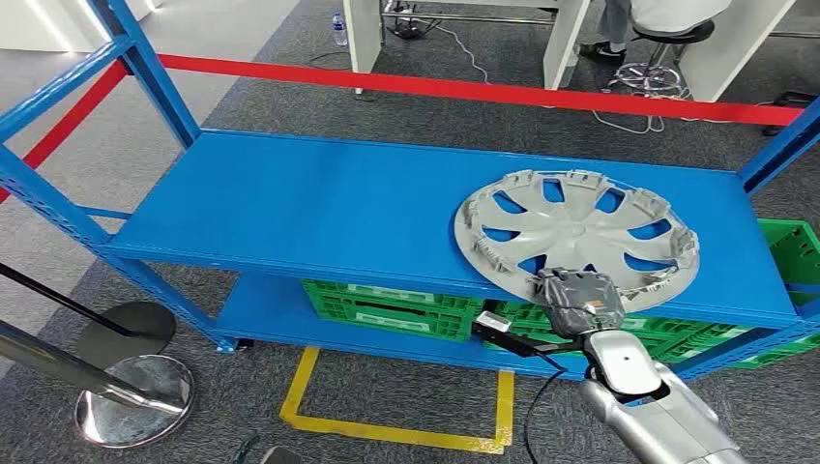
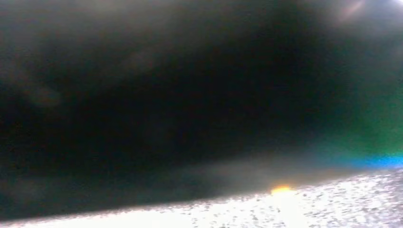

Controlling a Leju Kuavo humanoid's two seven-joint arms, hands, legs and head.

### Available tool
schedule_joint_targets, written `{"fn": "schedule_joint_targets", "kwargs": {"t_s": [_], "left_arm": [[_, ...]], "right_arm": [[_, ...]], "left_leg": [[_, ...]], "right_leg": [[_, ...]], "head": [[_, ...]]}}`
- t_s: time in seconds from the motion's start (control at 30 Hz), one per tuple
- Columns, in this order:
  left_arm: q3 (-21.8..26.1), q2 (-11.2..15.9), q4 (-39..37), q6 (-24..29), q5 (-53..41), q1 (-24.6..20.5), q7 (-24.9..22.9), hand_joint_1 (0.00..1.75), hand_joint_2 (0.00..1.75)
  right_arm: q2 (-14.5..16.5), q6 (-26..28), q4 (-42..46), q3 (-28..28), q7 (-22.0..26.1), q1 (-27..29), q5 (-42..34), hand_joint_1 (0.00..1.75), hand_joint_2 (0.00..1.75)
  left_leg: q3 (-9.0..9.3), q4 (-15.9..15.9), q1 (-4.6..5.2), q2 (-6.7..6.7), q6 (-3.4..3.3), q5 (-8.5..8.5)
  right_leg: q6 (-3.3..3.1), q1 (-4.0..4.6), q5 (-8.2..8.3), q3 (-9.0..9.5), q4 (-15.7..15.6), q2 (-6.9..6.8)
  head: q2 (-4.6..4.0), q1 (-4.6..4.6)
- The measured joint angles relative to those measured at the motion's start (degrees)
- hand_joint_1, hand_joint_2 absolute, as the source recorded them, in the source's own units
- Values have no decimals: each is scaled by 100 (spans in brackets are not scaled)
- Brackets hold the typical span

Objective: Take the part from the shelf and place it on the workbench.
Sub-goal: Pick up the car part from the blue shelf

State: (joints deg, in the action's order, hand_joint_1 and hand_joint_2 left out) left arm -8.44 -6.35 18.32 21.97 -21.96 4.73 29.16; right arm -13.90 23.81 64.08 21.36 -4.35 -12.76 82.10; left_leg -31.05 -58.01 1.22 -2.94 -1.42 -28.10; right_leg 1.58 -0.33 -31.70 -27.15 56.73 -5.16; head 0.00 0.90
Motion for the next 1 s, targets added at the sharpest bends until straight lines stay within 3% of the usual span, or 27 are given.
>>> {"fn": "schedule_joint_targets", "kwargs": {"t_s": [0.5, 0.7, 1.0], "left_arm": [[431, -106, -53, -418, 320, -84, 1015, 0, 0], [505, -135, -74, -608, 335, -105, 1086, 0, 0], [552, -153, -75, -628, 301, -117, 1098, 0, 0]], "right_arm": [[2, 1200, 1993, -221, 292, 585, 590, 175, 175], [0, 1372, 2861, -257, 508, 630, 752, 175, 175], [1, 1500, 3501, -444, 1122, 702, 757, 175, 175]], "left_leg": [[-18, 0, 0, 2, 0, 0], [-18, 0, 0, 1, 0, 0], [-18, 0, 1, 1, 0, 0]], "right_leg": [[0, 1, -1, -16, 0, -1], [0, 1, -1, -18, 0, -1], [0, 0, 0, -17, 0, 0]], "head": [[-1, 1], [-1, 1], [-1, 1]]}}
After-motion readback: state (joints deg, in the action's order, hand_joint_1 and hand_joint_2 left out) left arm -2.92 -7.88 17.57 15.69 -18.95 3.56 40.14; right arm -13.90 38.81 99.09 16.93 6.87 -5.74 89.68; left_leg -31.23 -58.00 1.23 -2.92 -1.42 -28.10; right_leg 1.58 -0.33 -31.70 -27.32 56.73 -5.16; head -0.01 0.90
